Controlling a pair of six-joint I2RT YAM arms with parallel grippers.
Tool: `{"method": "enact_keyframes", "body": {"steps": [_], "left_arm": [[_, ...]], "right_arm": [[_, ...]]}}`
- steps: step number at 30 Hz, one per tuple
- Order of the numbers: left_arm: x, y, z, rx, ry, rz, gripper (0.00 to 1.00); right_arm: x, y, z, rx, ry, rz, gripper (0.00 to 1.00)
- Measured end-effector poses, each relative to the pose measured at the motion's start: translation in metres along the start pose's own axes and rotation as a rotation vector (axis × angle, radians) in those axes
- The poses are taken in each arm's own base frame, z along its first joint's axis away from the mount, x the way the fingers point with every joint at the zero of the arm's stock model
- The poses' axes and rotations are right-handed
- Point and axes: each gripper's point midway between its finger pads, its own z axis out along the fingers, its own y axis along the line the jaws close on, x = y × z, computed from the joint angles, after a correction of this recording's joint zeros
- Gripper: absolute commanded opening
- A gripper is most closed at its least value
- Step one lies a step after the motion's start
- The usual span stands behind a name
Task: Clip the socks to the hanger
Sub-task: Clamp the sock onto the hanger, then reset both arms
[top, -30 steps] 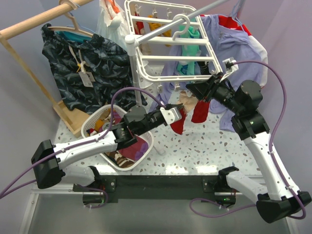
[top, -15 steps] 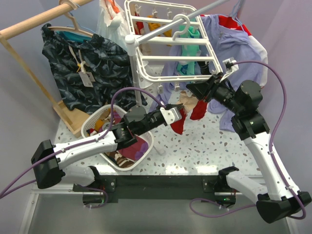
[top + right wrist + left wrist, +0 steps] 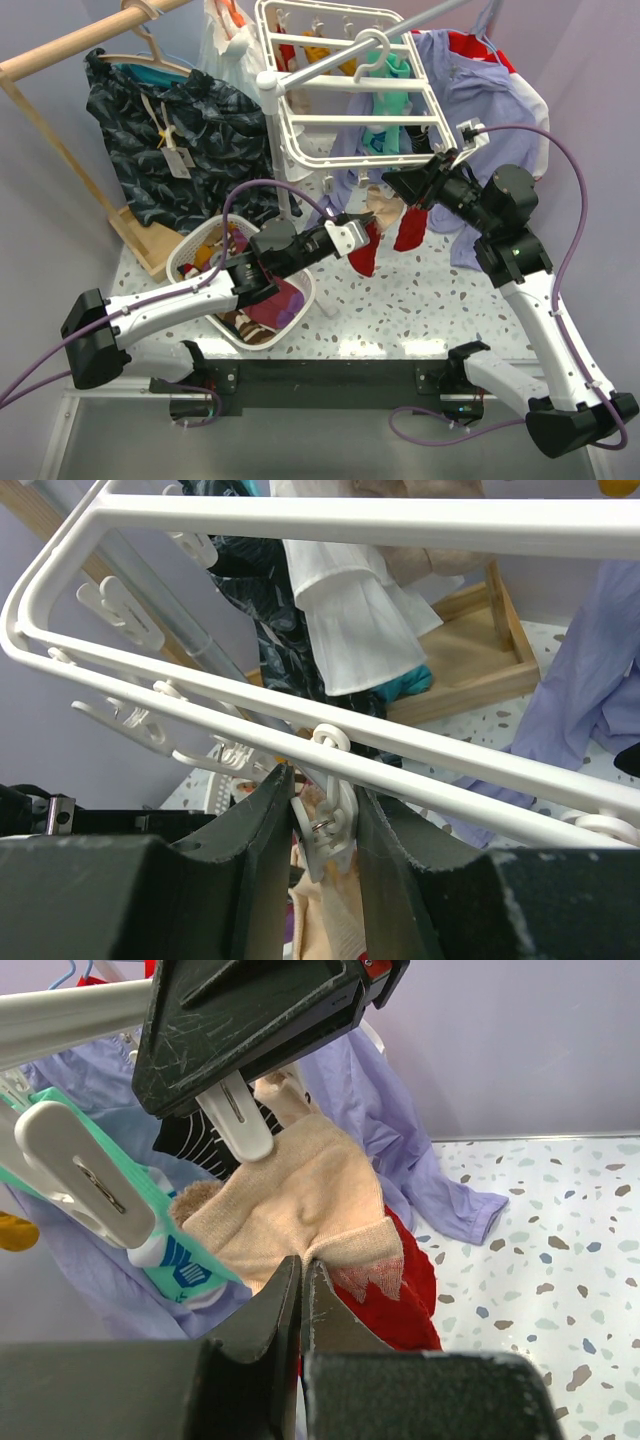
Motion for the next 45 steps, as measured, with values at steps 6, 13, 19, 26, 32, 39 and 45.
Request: {"method": "enact_keyframes", "body": {"steps": [6,13,19,26,32,39,45], "left_arm": [[0.002,0.001,0.004,-0.006,0.008,0.0,0.0],[-0.001,0.008,0.011,-0.035,0.01,0.0,0.0],[-0.018,0.016,0.015,-0.053,-0.023,0.0,0.0],[-0.021,0.017,0.015,-0.053,-0.028,-0.004,0.07],[-0.021,0.016,0.015,-0.05,-0.028,-0.016,0.46],[-0.019,0.014,0.009,-0.049,-0.015,-0.061,1.0],[-0.026,0.014,-0.025,-0.049,0.022,-0.164,1.0]], "right_arm": [[0.001,0.001,0.0,-0.006,0.004,0.0,0.08],[0.002,0.003,-0.001,-0.019,0.01,0.0,0.08],[0.002,0.003,-0.001,-0.019,0.01,-0.001,0.09],[0.004,0.005,-0.002,-0.027,0.022,-0.005,0.7],[0.007,0.01,-0.01,-0.031,0.031,-0.016,0.89],[0.01,0.01,-0.027,0.0,0.042,-0.06,0.99],[0.011,0.017,-0.055,0.033,0.059,-0.139,0.99]]}}
